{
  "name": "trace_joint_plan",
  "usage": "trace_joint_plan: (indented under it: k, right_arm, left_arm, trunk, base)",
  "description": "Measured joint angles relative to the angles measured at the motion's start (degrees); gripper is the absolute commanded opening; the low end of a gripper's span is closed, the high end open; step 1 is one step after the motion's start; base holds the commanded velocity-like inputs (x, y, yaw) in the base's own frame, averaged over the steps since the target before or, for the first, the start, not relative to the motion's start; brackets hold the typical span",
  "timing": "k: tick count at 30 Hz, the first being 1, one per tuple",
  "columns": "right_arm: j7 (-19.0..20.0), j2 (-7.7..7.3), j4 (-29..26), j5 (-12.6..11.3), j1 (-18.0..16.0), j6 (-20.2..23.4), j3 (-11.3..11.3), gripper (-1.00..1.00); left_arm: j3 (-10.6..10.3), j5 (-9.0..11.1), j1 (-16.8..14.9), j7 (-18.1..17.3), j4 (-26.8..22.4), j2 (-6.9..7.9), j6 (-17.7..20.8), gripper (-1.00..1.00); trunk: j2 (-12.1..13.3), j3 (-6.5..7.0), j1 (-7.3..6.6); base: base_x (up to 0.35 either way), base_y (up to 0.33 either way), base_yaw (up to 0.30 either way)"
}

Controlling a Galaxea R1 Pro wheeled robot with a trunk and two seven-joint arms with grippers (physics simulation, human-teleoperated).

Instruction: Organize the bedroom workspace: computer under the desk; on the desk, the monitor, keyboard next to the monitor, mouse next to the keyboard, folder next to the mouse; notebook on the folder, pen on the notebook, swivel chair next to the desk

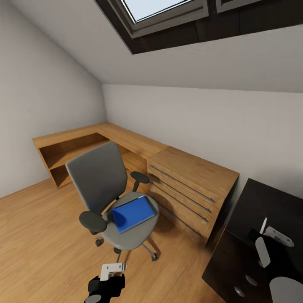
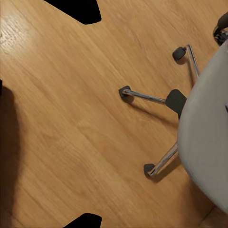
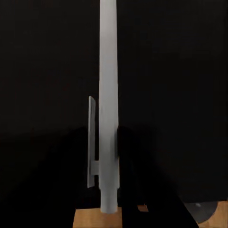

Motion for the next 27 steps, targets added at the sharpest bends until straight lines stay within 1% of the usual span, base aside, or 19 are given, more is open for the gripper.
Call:
trace_joint_plan:
  k: [4,8,12,14,15,27]
  right_arm:
    - [0.0,-0.57,2.0,0.0,-0.7,-1.6,0.0,-1.00]
    - [0.0,-0.73,2.6,0.0,-0.9,-2.1,0.1,-1.00]
    - [0.0,-0.73,2.9,0.0,-1.0,-2.2,0.2,-1.00]
    - [0.0,-0.70,2.9,0.0,-1.0,-2.2,0.3,-1.00]
    - [0.0,-0.70,2.9,0.0,-1.0,-2.2,0.3,1.00]
    - [0.0,-0.70,2.8,-0.1,-1.0,-2.2,0.4,1.00]
  left_arm:
    - [0.0,0.0,0.0,0.0,0.0,0.00,-0.1,1.00]
    - [0.0,0.0,0.0,0.0,0.0,0.02,-0.1,1.00]
    - [0.0,0.0,0.0,0.0,0.0,0.04,-0.3,1.00]
    - [0.0,0.0,0.0,0.0,0.0,0.07,-0.9,1.00]
    - [0.0,0.0,0.0,0.1,0.0,0.06,-1.0,1.00]
    - [0.0,0.0,0.0,0.1,0.0,0.09,-1.1,1.00]
  trunk:
    - [0.0,0.00,0.00]
    - [0.0,0.00,0.00]
    - [0.0,0.00,-0.03]
    - [0.0,0.00,-0.01]
    - [0.0,0.00,-0.01]
    - [0.0,0.00,0.00]
  base:
    - [0.000,0.000,0.000]
    - [0.010,0.000,0.000]
    - [0.215,0.000,0.000]
    - [0.065,0.000,0.000]
    - [0.032,0.000,0.000]
    - [0.001,0.000,0.000]
